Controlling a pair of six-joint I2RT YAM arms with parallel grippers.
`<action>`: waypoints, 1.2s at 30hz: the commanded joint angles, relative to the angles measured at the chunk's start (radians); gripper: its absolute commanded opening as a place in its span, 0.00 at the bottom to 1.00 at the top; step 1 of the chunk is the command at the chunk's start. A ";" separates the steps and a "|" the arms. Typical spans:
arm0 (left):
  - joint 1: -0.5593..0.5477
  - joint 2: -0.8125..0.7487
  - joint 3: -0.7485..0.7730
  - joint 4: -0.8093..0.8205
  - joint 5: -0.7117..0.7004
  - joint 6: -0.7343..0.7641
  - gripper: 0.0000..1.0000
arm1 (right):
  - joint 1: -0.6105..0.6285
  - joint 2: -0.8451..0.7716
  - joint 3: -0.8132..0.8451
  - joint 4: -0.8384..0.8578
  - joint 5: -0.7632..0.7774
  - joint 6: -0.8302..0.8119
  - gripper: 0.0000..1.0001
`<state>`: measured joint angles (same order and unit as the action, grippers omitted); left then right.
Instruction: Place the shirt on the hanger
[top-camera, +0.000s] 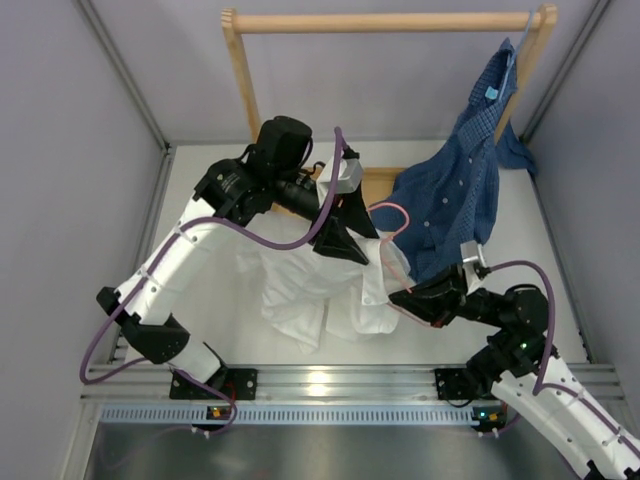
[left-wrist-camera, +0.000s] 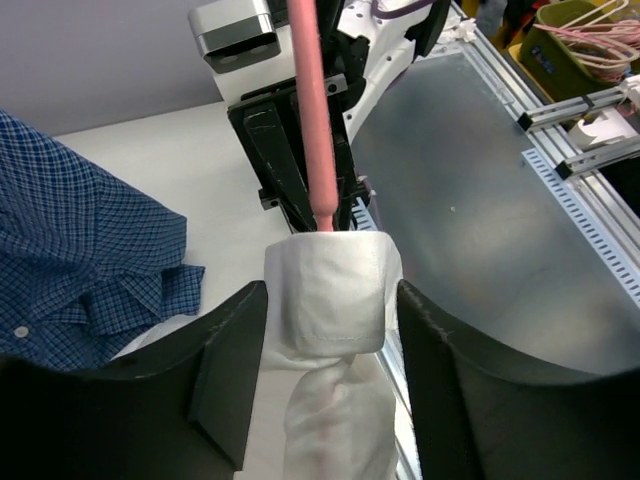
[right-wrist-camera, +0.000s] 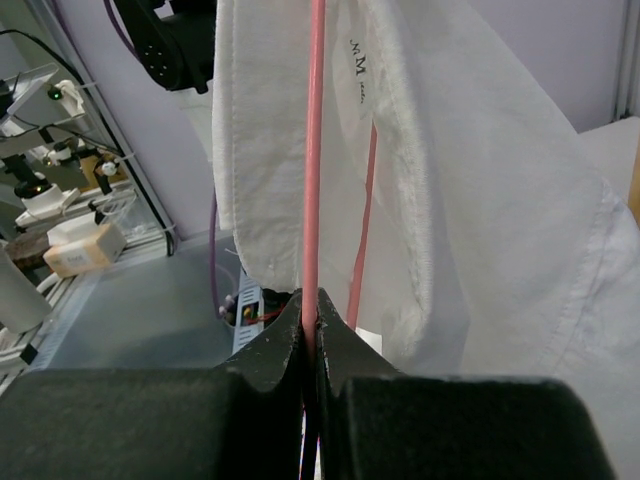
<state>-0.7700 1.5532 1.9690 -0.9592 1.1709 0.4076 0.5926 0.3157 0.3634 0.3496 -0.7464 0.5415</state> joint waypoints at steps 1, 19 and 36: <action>0.000 -0.022 -0.027 -0.006 0.064 0.007 0.53 | -0.007 0.026 0.086 0.086 -0.040 -0.034 0.00; 0.001 -0.042 -0.056 -0.007 0.066 0.023 0.00 | -0.005 0.091 0.129 0.045 -0.030 -0.107 0.10; 0.003 -0.359 -0.389 0.445 -0.666 -0.414 0.00 | -0.005 -0.227 0.011 -0.528 0.285 0.135 0.70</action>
<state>-0.7666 1.2606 1.6161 -0.7017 0.5774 0.0963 0.5926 0.0502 0.4240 -0.2218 -0.4194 0.5888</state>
